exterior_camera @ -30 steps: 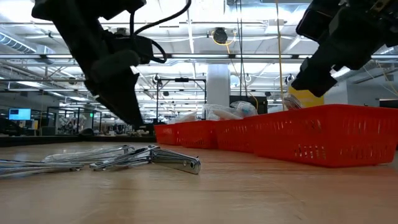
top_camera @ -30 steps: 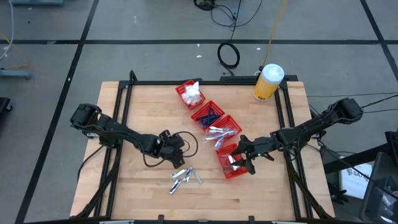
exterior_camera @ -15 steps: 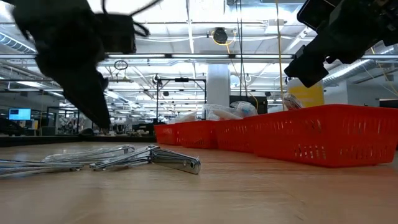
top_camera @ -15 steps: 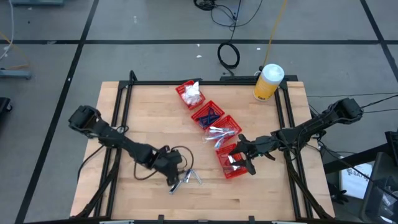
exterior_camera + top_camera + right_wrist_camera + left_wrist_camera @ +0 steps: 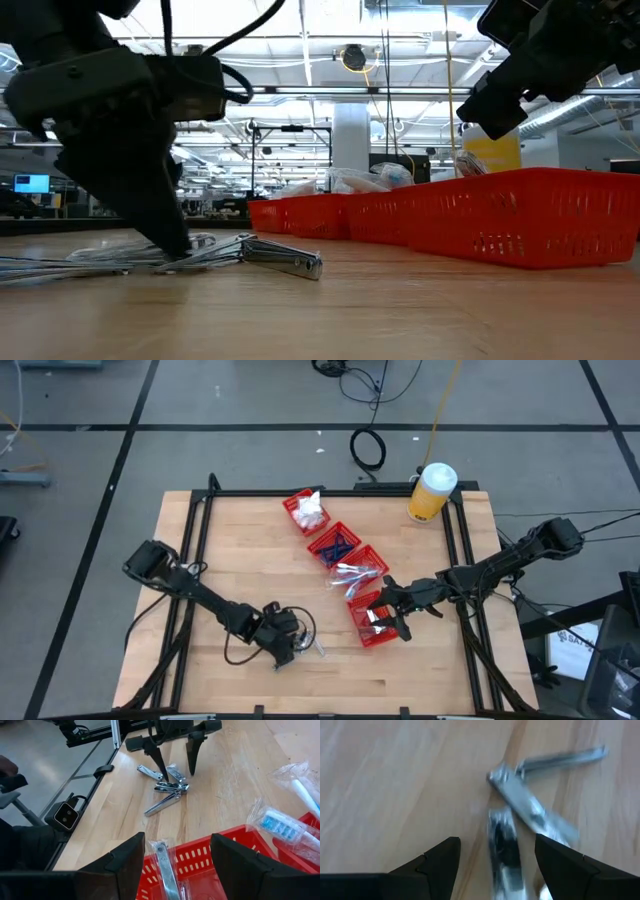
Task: Pick & Place Travel size toiletries
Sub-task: Put the nail cutter into the bottom red bin
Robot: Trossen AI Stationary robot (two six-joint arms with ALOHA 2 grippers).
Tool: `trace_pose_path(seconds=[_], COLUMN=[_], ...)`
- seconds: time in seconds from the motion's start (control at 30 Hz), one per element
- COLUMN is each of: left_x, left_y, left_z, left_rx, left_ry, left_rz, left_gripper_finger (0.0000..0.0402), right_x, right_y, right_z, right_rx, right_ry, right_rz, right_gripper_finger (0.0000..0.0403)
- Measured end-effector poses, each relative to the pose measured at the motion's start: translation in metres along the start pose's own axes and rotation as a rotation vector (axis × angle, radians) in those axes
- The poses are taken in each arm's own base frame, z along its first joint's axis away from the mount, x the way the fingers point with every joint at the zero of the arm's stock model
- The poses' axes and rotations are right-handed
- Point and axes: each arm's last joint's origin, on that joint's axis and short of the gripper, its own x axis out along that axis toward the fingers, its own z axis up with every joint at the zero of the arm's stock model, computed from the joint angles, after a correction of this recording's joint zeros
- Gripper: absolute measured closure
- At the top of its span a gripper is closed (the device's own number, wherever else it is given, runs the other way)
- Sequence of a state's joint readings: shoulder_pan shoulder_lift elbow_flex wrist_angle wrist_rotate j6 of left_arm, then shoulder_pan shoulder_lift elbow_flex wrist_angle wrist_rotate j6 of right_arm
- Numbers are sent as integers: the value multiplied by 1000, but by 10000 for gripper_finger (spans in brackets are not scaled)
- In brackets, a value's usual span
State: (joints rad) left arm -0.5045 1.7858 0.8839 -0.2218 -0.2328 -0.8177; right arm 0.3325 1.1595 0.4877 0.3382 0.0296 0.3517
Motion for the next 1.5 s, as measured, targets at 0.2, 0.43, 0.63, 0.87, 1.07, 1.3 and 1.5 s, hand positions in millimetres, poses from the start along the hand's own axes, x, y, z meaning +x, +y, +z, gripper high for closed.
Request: trace_pose_path(seconds=[0.2, 0.43, 0.63, 0.87, 1.07, 1.3, 1.5], left_x=[5, 1, 1, -14, -25, -25, -22], left_y=[9, 20, 20, 21, 28, 27, 28], left_z=[-8, -16, -16, -20, -24, -24, -21], left_rx=[-41, -87, -88, -36, -13, 30, 51], left_ry=[73, 148, 154, 244, 311, 336, 315], left_rz=[109, 237, 231, 203, 257, 222, 185], left_gripper_finger=[145, 145, 144, 144, 144, 145, 183], right_x=[0, 0, 0, 0, 0, 0, 0], right_y=[0, 0, 0, 0, 0, 0, 0], right_z=[0, 0, 0, -1, -1, -1, -1], right_rx=[2, 1, -1, 1, 1, 0, -6], right_ry=[-1, 0, 0, 10, 14, 14, 15], right_rz=[1, 1, 1, -3, -4, -4, -4], right_gripper_finger=[190, 190, 190, 190, 190, 190, 190])
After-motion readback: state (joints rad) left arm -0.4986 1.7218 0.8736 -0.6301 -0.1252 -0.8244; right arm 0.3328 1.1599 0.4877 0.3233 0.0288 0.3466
